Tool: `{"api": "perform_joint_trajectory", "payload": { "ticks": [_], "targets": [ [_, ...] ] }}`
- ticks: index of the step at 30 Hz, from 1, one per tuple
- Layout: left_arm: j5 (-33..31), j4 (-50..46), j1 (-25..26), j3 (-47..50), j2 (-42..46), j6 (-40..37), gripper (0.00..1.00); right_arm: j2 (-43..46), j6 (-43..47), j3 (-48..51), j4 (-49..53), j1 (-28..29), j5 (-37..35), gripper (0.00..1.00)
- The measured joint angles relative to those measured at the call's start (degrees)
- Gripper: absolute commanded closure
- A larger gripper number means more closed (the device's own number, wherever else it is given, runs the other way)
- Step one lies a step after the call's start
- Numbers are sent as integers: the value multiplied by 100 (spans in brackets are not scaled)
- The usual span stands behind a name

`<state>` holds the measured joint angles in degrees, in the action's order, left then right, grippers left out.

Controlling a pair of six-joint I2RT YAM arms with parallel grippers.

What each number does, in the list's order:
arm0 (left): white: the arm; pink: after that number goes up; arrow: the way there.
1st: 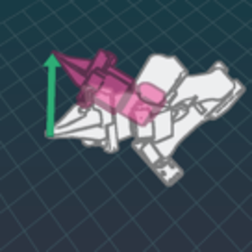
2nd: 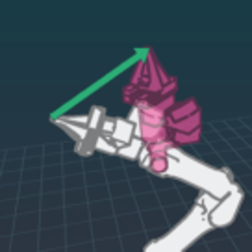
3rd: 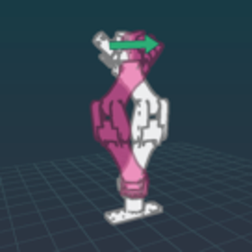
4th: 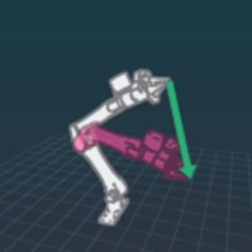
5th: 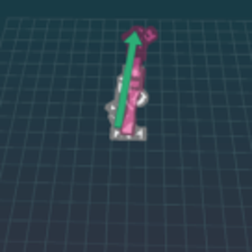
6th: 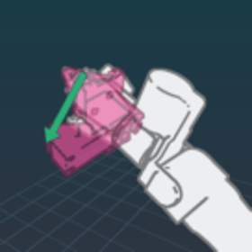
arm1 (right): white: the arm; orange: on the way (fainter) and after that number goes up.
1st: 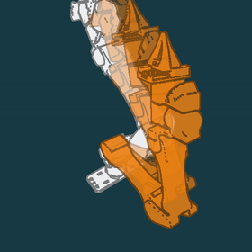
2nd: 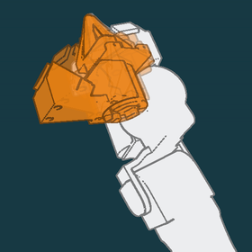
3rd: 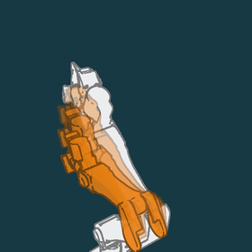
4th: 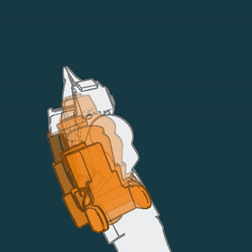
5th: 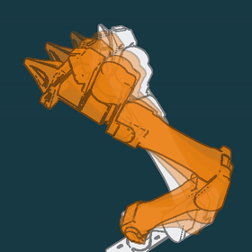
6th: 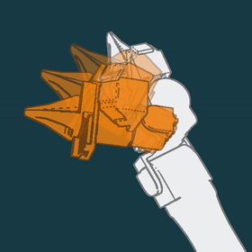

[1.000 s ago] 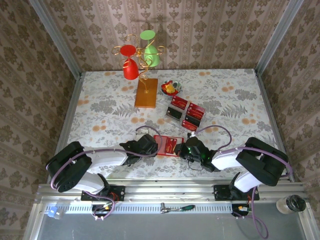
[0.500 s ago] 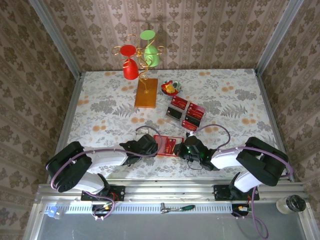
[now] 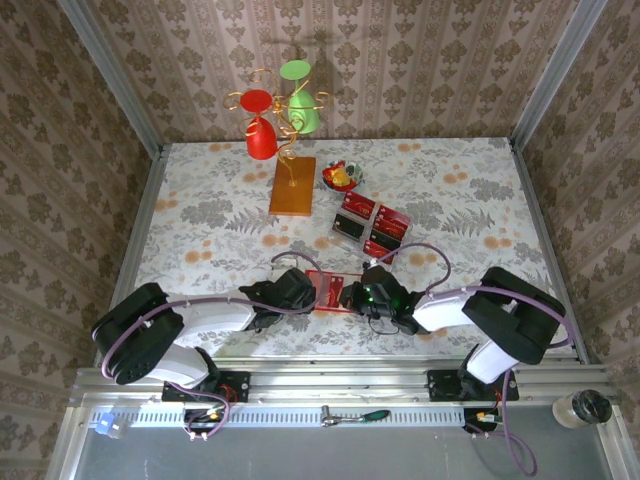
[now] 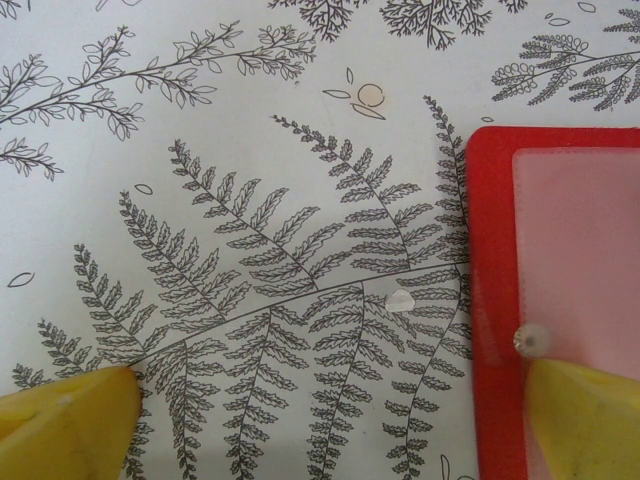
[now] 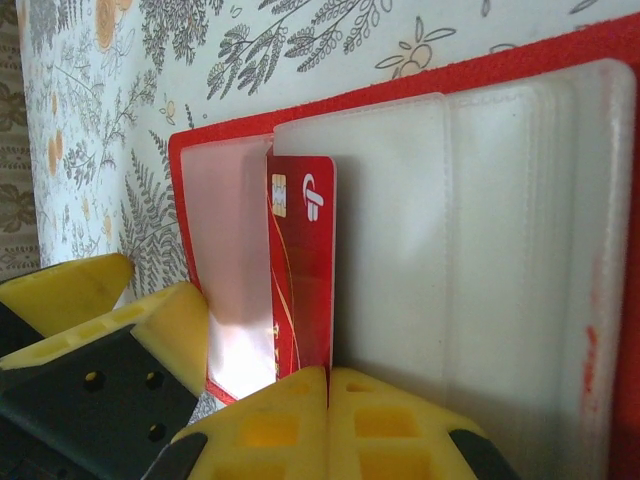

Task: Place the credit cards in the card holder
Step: Insert the credit card into the card slot.

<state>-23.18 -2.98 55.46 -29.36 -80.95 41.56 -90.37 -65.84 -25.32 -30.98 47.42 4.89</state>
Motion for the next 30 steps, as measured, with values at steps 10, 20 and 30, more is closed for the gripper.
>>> {"api": "perform_joint_trajectory", "payload": {
  "ticks": [10,20,30],
  "targets": [
    [0,2,0,0,0,2,0,514,822,-518,1545,-527,505,59],
    [0,4,0,2,0,2,0,516,1543,-1360,2680,-570,516,92],
    [0,33,-4,13,7,2,0,-254,1648,-1637,2806,-358,595,95]
  ]
}}
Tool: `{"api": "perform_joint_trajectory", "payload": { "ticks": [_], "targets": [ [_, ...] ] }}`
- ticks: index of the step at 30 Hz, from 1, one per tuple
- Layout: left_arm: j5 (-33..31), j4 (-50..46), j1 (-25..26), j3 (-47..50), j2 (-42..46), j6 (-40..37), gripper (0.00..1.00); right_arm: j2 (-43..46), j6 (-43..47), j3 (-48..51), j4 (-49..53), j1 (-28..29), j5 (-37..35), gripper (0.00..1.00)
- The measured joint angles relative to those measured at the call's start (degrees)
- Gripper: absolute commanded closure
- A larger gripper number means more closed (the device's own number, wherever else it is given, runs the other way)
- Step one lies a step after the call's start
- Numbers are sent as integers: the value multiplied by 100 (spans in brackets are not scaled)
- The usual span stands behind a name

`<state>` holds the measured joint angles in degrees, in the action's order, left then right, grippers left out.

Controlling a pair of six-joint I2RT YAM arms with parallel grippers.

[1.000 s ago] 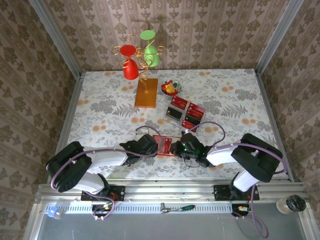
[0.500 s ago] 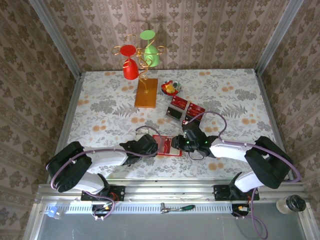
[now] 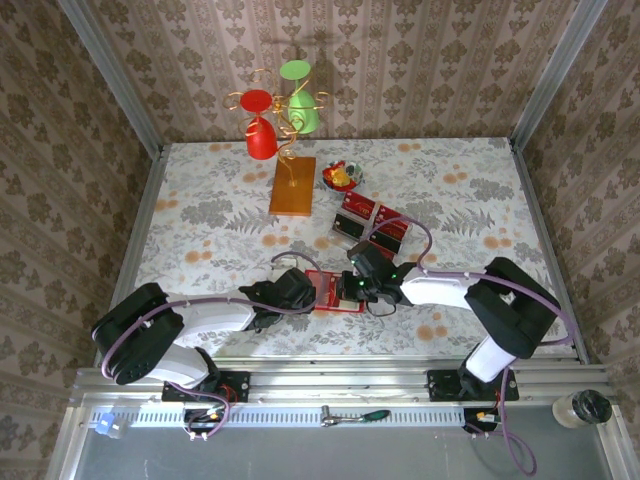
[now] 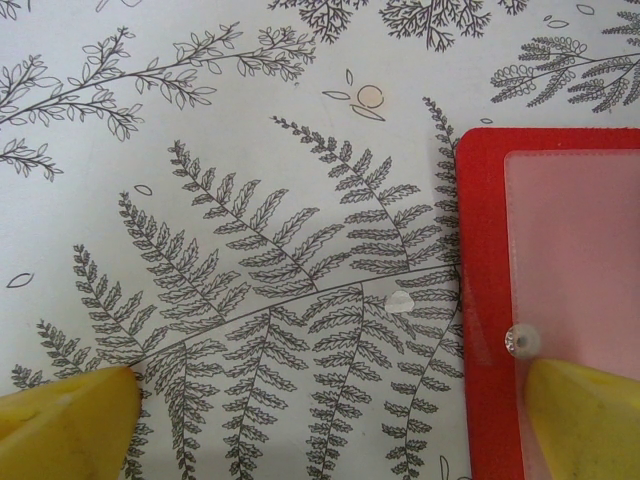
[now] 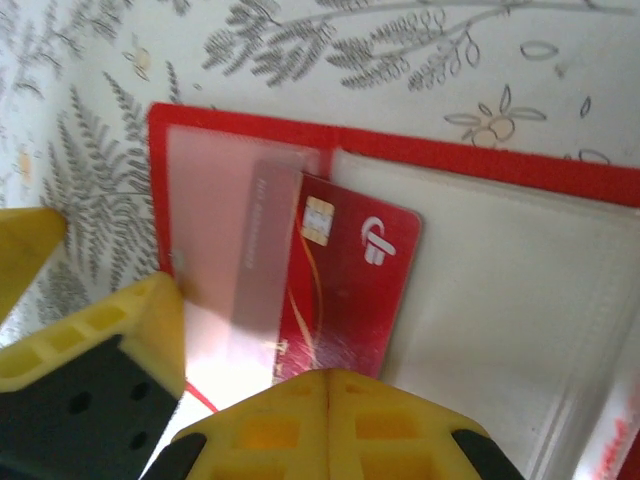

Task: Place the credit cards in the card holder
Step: Insert the credit card into the card slot.

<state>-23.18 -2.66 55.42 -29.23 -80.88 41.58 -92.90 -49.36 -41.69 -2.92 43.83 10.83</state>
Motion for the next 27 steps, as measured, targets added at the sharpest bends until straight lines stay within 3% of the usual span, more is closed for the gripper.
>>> {"api": "perform_joint_trajectory", "payload": {
  "ticks": [14,27],
  "targets": [
    [0,-39,-17,37,195,0,0,-638,-7,-560,-26,157,39,98],
    [90,-208,-442,168,723,-46,0,-402,205,-713,380,140,31,96]
  ]
}}
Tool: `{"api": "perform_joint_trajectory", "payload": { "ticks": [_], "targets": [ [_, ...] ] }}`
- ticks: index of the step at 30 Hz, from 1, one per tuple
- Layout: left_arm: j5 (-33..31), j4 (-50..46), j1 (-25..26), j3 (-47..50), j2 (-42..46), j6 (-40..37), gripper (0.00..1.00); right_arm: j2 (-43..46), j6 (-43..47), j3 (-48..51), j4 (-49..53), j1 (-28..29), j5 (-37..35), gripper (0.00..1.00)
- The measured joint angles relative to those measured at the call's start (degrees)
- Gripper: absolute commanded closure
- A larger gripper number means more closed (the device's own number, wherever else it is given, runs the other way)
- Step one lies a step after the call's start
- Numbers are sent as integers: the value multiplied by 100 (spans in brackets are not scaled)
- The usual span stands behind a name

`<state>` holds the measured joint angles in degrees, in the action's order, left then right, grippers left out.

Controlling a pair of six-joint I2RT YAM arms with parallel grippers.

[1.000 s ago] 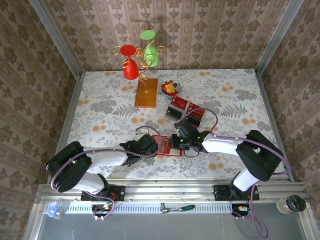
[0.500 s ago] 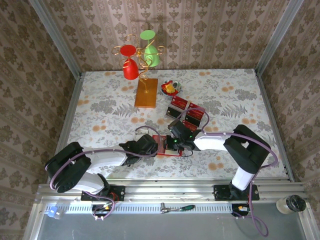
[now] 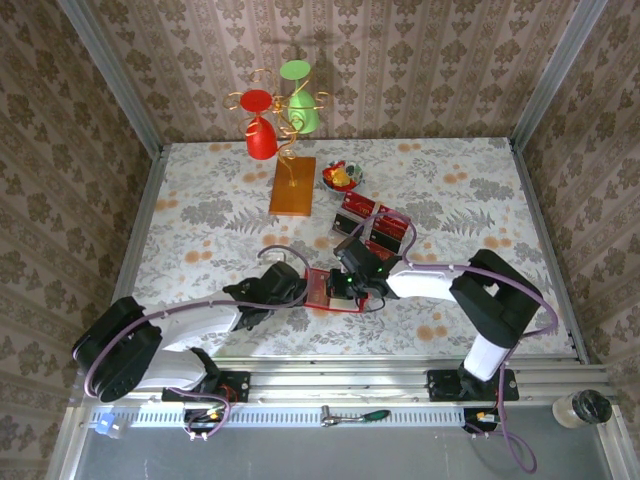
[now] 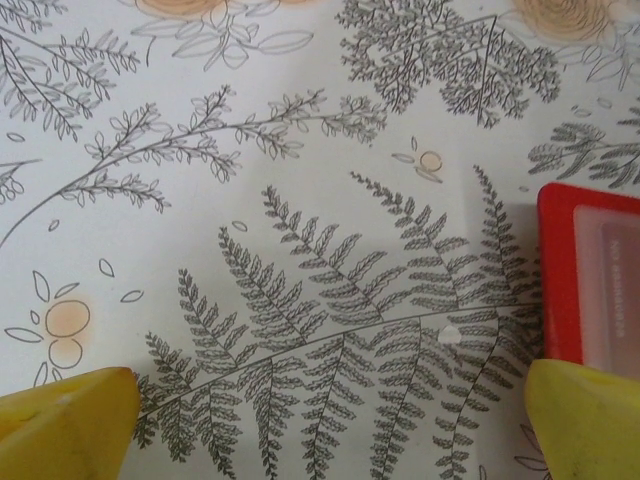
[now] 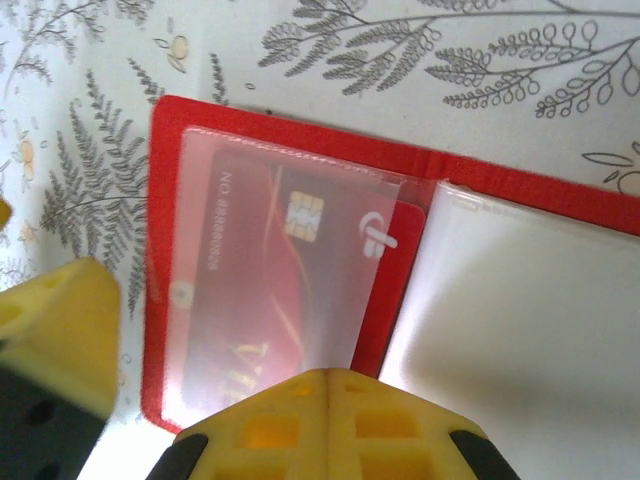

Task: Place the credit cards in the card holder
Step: Insert the credit card into the card slot.

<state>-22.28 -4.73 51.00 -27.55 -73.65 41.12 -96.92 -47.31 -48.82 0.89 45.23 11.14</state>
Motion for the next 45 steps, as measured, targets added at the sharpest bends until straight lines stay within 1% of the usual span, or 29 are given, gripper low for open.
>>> {"api": "perform_joint_trajectory", "payload": {
  "ticks": [4,10,32,45],
  "targets": [
    [44,22,0,61,-50,0,0,236,146,-57,186,-50,-44,96],
    [81,50,0,153,-153,4,0,256,262,-101,352,-98,-125,97],
    [79,127,0,166,-249,4,0,-496,280,-448,352,-98,-101,98],
    [79,129,0,166,-249,4,0,-660,236,-584,216,-98,63,99]
  ]
}}
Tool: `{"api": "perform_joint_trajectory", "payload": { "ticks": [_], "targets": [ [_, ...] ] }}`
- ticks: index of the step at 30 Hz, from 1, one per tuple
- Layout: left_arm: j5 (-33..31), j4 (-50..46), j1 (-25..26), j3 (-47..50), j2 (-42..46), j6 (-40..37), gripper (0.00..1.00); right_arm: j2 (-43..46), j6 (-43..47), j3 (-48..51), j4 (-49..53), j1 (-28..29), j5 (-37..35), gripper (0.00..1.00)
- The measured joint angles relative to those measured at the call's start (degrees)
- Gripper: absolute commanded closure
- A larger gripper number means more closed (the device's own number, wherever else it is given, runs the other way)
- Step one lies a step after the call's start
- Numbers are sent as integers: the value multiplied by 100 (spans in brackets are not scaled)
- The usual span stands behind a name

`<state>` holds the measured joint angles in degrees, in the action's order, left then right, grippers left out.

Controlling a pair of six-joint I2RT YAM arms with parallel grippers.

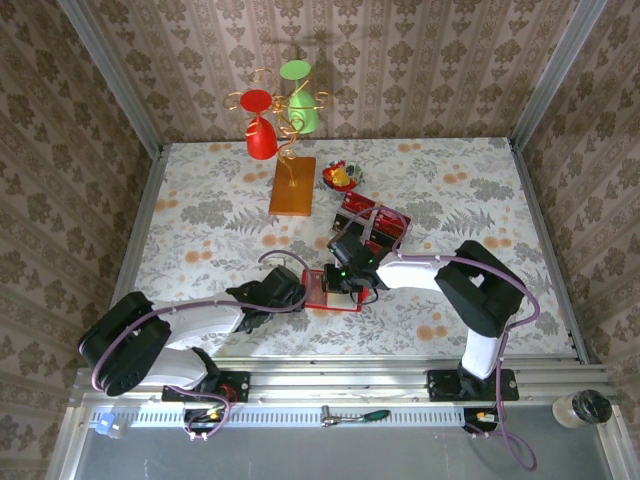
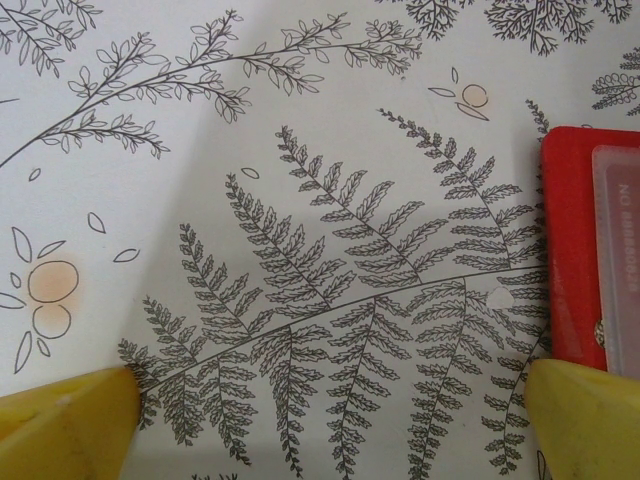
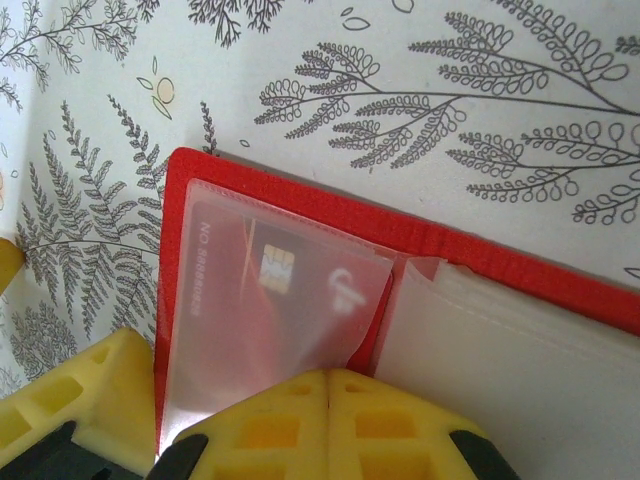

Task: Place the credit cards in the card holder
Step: Insert the credit card into the card slot.

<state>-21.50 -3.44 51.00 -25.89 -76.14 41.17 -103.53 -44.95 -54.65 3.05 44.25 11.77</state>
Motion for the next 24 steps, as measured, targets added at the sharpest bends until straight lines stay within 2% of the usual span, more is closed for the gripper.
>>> {"api": "perform_joint_trajectory", "payload": {
  "ticks": [6,14,24],
  "targets": [
    [-22,7,0,13,2,2,0,79,0,4,28,0,24,98],
    [-39,87,0,87,63,26,0,691,-17,249,39,0,2,98],
    [-39,118,0,127,111,50,0,704,-114,501,22,111,-17,98]
  ]
}}
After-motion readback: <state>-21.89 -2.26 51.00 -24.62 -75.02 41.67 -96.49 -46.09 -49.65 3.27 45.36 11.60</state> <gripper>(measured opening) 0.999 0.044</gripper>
